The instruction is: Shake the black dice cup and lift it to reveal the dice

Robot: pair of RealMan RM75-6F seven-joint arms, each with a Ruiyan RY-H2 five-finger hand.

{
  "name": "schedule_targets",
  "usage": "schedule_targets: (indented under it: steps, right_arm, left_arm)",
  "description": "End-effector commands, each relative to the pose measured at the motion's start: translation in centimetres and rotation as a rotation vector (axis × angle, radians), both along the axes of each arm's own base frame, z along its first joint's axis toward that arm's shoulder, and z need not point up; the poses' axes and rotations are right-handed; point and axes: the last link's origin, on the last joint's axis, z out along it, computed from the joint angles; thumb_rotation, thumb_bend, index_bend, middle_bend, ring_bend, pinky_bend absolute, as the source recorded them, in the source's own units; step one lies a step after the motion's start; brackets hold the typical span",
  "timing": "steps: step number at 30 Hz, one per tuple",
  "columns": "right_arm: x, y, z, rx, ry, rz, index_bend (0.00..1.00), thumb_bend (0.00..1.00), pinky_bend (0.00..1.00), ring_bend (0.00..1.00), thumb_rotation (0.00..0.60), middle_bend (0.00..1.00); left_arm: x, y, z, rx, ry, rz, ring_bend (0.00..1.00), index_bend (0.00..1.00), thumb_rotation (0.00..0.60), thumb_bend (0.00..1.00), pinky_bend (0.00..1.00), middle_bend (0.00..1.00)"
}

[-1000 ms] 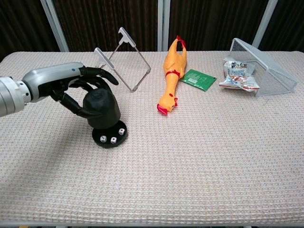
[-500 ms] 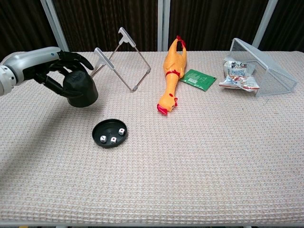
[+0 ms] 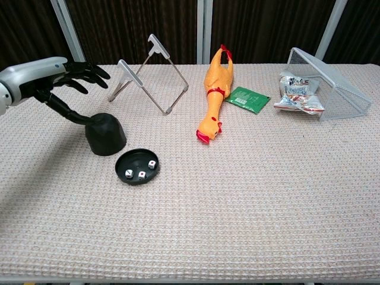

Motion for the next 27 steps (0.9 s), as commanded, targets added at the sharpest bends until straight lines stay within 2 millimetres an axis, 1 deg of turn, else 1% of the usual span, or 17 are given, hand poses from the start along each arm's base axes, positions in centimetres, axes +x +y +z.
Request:
schedule_targets:
  steps: [1,3,4,7,9,12,16,18,20,23,27]
  right_arm:
    - [0.3,0.2,0.3,-0.009,0.000,0.021,0.00,0.17,0.00,0.00,0.600,0.00]
    - [0.5,0.3,0.4,-0.015,-0.001,0.036,0.00,0.17,0.00,0.00,0.600,0.00]
    - [0.6,0.4,0.5,-0.020,-0.002,0.047,0.00,0.17,0.00,0.00,0.600,0.00]
    - [0.8,0.6,0.6,-0.027,-0.007,0.072,0.00,0.17,0.00,0.00,0.600,0.00]
    - [1.1,0.8,0.6,-0.029,-0.016,0.093,0.00,0.17,0.00,0.00,0.600,0.00]
    - [1.4,1.0,0.5,-0.025,-0.034,0.128,0.00,0.17,0.00,0.00,0.600,0.00]
    - [1.9,1.1,0.5,-0.021,-0.036,0.192,0.00,0.16,0.00,0.00,0.600,0.00]
    - [2.0,1.1,0.4,-0.011,-0.022,0.229,0.00,0.16,0.00,0.00,0.600,0.00]
    - [1.8,1.2,0.3,-0.004,0.001,0.243,0.00,0.16,0.00,0.00,0.600,0.00]
    - [1.5,1.3,0.0,0.001,0.031,0.235,0.00,0.16,0.00,0.00,0.600,0.00]
    - [1.4,1.3,-0.2,-0.006,0.036,0.228,0.00,0.16,0.00,0.00,0.600,0.00]
  left_arm:
    - [-0.1,0.0,2.0,0.092,0.021,-0.028,0.10,0.17,0.600,0.07,0.19,0.18]
    - [-0.2,0.1,3.5,0.154,0.020,-0.027,0.10,0.17,0.600,0.07,0.19,0.18]
    - [-0.5,0.2,4.6,0.200,0.032,-0.022,0.10,0.17,0.600,0.07,0.19,0.18]
    - [-1.5,-0.2,7.3,0.315,0.097,0.001,0.10,0.17,0.600,0.08,0.19,0.18]
    - [-2.6,-1.0,9.3,0.417,0.182,0.015,0.10,0.17,0.600,0.10,0.19,0.18]
    - [-4.3,-2.8,11.1,0.534,0.316,0.036,0.10,0.17,0.600,0.11,0.19,0.18]
    - [-6.6,-5.9,11.7,0.560,0.446,0.076,0.10,0.17,0.600,0.11,0.18,0.18]
    - [-7.8,-7.5,11.7,0.543,0.513,0.097,0.10,0.17,0.600,0.10,0.18,0.18]
    - [-8.8,-9.1,11.4,0.502,0.544,0.132,0.10,0.17,0.600,0.10,0.19,0.18]
    - [-10.0,-11.4,11.4,0.452,0.545,0.190,0.09,0.17,0.600,0.10,0.19,0.18]
    - [-10.5,-13.8,11.5,0.451,0.553,0.193,0.08,0.17,0.600,0.10,0.19,0.18]
